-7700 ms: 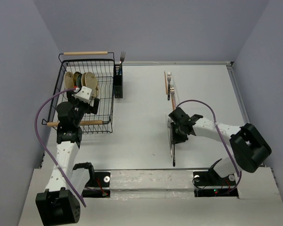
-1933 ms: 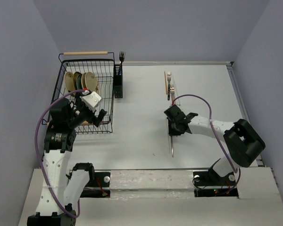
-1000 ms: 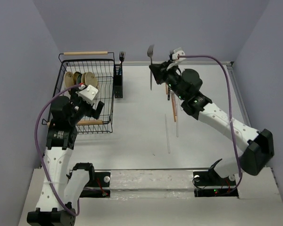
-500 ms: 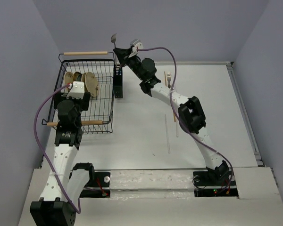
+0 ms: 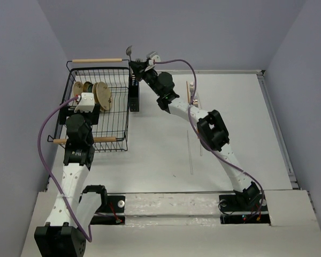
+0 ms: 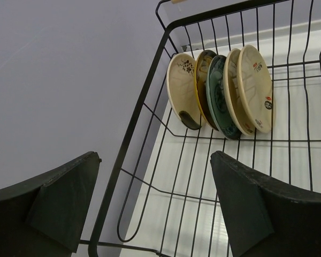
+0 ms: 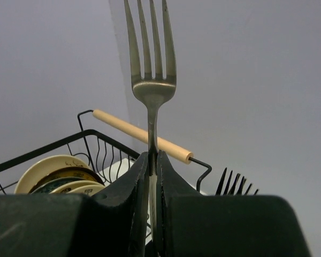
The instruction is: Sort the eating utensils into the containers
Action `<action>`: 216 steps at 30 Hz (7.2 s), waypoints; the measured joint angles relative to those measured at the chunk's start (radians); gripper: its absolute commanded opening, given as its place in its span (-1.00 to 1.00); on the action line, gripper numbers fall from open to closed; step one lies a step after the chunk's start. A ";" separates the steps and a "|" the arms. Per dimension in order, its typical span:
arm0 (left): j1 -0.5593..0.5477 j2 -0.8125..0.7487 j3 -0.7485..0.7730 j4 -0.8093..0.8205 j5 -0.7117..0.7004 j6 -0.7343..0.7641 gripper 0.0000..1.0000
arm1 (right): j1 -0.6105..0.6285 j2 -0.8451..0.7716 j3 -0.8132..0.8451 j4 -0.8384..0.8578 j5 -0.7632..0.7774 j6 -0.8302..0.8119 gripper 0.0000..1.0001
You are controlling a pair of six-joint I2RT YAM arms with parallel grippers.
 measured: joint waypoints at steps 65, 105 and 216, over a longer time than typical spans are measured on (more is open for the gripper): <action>-0.106 -0.040 0.093 -0.143 0.258 0.003 0.98 | -0.222 -0.868 -1.236 -1.271 0.224 0.378 -0.41; -0.188 0.229 0.417 -0.169 0.988 -0.288 0.81 | 0.042 -1.343 -1.327 -0.650 0.093 0.072 -1.00; -0.216 0.785 0.491 0.233 0.689 -0.184 -0.84 | 0.194 -1.102 -1.403 -0.285 0.262 -0.015 0.46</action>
